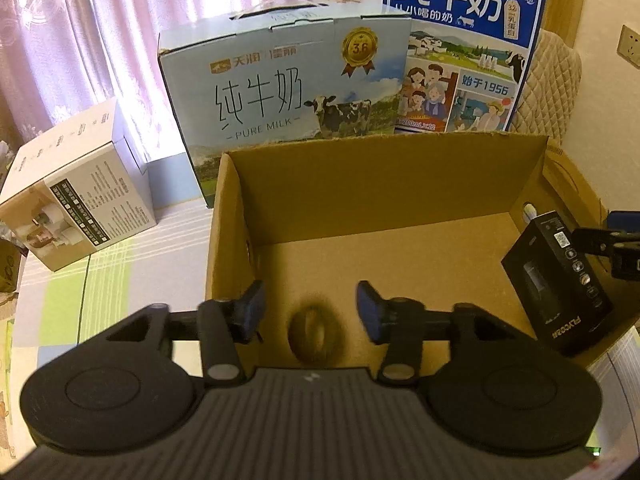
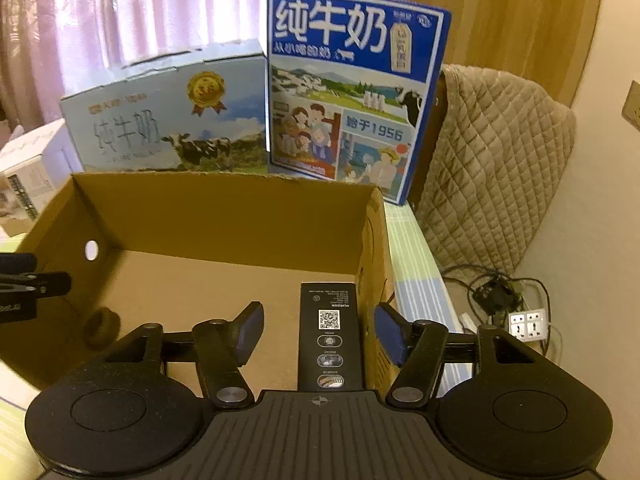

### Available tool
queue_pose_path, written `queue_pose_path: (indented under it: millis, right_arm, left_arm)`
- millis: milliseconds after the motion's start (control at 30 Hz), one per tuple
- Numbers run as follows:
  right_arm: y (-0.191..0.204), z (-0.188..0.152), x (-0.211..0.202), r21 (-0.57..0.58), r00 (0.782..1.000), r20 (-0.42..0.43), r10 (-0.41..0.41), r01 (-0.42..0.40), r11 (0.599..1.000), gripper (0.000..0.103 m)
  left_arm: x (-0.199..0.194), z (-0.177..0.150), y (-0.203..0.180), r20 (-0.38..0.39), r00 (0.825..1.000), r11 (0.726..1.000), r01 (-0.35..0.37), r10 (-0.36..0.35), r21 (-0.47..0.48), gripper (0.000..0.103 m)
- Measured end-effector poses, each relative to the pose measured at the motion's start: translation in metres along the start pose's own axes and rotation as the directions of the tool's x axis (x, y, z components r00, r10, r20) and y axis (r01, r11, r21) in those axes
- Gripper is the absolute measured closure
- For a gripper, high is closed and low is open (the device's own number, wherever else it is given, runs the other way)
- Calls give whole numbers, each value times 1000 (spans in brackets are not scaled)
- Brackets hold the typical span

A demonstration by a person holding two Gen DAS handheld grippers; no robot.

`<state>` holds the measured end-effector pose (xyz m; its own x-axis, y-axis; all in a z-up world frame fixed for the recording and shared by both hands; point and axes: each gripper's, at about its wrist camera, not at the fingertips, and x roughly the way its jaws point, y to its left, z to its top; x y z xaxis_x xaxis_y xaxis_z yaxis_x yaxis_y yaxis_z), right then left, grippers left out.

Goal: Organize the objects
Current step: 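Open the left tool to drop the ring while the right tool releases the black box inside, then move the left tool to the white square night light and grasp it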

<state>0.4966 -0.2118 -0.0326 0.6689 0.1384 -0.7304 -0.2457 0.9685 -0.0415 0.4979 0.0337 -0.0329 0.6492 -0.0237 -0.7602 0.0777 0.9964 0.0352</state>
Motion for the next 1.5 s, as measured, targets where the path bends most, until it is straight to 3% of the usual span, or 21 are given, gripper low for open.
queue_pose_path:
  millis: [67, 200, 300, 533, 1000, 1500]
  right_arm:
    - [0, -2, -8, -6, 1000, 13, 16, -16, 1000, 39]
    - [-1, -7, -23, -19, 998, 31, 54, -53, 998, 35]
    - [-3, -12, -34, -18, 996, 38, 76, -75, 997, 33]
    - [-7, -26, -60, 1, 993, 50, 103, -103, 995, 32]
    - [-10, -46, -114, 3, 983, 97, 155, -156, 988, 31]
    - [-11, -80, -158, 17, 973, 90, 214, -216, 976, 31]
  left_arm:
    - [-3, 0, 0, 7, 1000, 1000, 7, -7, -2, 41]
    - [-13, 0, 0, 19, 1000, 1000, 13, -12, -6, 37]
    - [-23, -1, 0, 29, 999, 1000, 18, -18, -11, 27]
    - [-53, -8, -2, 54, 998, 999, 41, -39, -28, 19]
    - [-126, -34, -5, 96, 994, 998, 55, -50, -43, 19]
    - [-173, -78, -18, 78, 995, 997, 60, -56, -54, 19]
